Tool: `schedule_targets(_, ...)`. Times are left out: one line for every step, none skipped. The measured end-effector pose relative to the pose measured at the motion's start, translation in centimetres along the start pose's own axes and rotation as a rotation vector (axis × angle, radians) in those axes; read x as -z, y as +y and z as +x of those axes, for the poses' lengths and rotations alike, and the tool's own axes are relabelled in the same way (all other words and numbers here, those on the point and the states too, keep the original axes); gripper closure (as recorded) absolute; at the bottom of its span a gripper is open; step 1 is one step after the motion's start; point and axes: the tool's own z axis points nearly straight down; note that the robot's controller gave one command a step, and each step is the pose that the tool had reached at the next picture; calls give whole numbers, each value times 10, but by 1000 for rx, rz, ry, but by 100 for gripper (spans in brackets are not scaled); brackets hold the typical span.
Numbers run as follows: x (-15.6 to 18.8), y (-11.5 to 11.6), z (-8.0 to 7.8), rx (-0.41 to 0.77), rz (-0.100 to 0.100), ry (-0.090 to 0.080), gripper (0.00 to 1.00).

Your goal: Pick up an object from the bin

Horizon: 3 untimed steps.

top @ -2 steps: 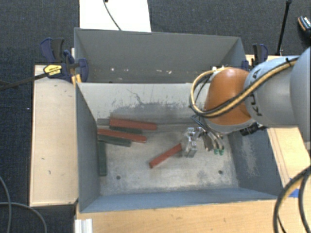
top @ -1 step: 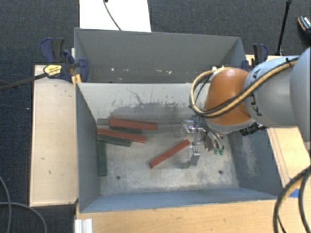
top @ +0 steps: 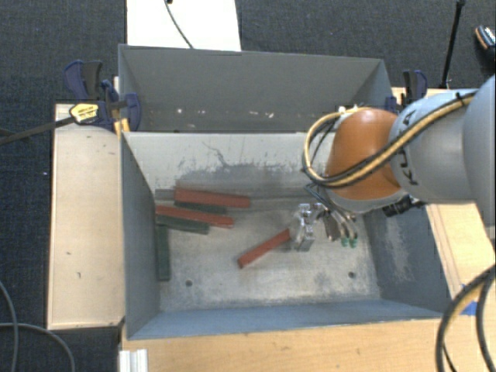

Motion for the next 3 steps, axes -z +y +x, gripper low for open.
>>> schedule_targets(0, 0, 0, 0, 0, 0, 0)
schedule_targets(-8, 34, -16, 159, -1, -3, 0)
schedule_targets(-8, 33, -16, 157, -1, -2, 100)
